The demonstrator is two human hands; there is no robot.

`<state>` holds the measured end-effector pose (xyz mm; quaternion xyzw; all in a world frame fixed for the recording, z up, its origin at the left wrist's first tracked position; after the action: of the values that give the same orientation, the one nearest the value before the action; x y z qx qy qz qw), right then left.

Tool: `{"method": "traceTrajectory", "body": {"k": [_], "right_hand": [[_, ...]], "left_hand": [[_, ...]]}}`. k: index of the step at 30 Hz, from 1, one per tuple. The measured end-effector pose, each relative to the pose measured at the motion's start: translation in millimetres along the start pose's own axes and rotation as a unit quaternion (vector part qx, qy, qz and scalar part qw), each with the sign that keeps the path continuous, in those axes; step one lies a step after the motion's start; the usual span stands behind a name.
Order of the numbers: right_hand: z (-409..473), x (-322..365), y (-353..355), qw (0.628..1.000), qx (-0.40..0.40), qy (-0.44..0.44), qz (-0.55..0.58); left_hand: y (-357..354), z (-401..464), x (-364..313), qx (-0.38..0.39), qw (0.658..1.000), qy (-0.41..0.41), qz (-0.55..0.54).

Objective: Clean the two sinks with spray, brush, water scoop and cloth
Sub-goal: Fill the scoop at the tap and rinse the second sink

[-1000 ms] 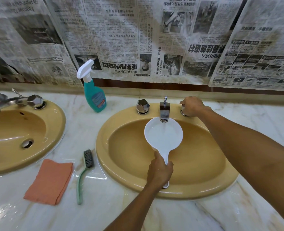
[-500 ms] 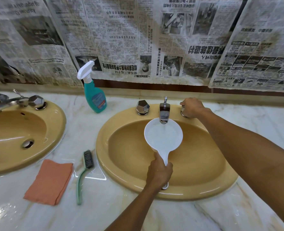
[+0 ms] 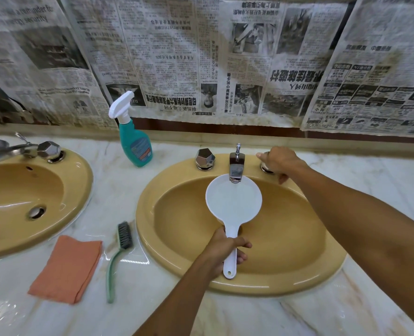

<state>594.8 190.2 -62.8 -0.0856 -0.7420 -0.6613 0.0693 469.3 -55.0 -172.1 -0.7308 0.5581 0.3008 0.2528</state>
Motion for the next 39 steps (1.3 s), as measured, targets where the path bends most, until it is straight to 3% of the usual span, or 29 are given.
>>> {"method": "traceTrajectory", "body": {"k": [4,9,11,18,29,35,37,39], "right_hand": [[3,-11,17,0.997,0.075,0.031,-0.018],[4,14,5,0.975,0.041,0.200,-0.091],[6,18,0,0.968,0.003,0.222,-0.117],[7,16,4,0.973,-0.035,0.187,-0.131],[-11,12,-1,0.991,-0.039,0.104,-0.074],[-43,75,34,0.969,-0.171,0.132,0.122],[-48,91,32,0.959,-0.133,0.102,0.230],[-53,103,19,0.920,-0.056,0.027,0.387]], "left_hand": [[3,3,0,0.016,1.000,0.009,-0.012],[5,7,2,-0.002,0.999,0.021,-0.034],[5,8,4,-0.010,0.998,0.031,-0.044],[11,9,7,-0.044,0.997,0.046,-0.035],[62,-12,-22,-0.073,0.997,-0.020,-0.021],[115,-40,-43,-0.115,0.991,-0.021,-0.059],[124,-51,-49,-0.117,0.991,-0.023,-0.062],[131,-60,-59,-0.122,0.990,-0.035,-0.066]]}}
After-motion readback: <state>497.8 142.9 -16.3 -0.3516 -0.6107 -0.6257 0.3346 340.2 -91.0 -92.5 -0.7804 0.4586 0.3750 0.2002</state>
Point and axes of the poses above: each hand's wrist, its own z-axis towards the middle knuckle, its own y-axis out of the back of the hand, x = y × z, the point moved 10 cm from there along z, towards the middle knuckle, and after that the axes turned 14 degrees about -x, right-handed, at the moved point
